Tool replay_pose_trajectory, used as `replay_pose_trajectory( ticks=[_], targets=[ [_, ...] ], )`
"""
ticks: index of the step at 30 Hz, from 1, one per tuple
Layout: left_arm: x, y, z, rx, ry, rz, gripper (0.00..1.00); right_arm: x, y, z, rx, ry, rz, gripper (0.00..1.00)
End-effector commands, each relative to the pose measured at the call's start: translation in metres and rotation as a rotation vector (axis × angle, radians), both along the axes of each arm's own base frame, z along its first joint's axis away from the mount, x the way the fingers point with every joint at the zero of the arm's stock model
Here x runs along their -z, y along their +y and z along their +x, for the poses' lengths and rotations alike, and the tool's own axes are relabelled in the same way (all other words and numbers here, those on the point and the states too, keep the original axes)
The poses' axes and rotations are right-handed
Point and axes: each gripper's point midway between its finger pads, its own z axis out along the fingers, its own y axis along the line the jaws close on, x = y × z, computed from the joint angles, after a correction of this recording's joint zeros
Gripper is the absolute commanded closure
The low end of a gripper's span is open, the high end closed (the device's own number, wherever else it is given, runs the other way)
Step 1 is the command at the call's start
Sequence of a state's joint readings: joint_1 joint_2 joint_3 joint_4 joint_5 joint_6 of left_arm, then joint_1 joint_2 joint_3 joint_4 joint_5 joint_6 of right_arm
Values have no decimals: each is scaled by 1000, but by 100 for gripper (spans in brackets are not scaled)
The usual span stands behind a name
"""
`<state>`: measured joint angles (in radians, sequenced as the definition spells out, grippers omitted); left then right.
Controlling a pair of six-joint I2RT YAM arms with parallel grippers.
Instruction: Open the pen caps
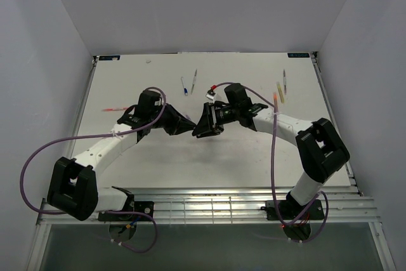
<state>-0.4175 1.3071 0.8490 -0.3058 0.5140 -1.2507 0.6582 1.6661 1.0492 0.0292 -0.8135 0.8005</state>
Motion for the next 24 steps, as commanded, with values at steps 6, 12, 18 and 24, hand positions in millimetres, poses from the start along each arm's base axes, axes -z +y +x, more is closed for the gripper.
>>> replay_pose_trajectory(
  ticks=[6,12,18,24],
  targets=[
    [-23,-9,-2,35,-62,-37,100,-12,16,4,-15,-21,39,91],
    [-16,-7,-3,45,-57,-11,61,-8,8,0,1,-34,4,92],
    [-5,-1,4,40,-60,66,38,-11,-1,-21,-27,1,-12,92],
    [1,0,7,32,-38,91,43,-22,-5,-31,-28,-9,-13,92]
  ],
)
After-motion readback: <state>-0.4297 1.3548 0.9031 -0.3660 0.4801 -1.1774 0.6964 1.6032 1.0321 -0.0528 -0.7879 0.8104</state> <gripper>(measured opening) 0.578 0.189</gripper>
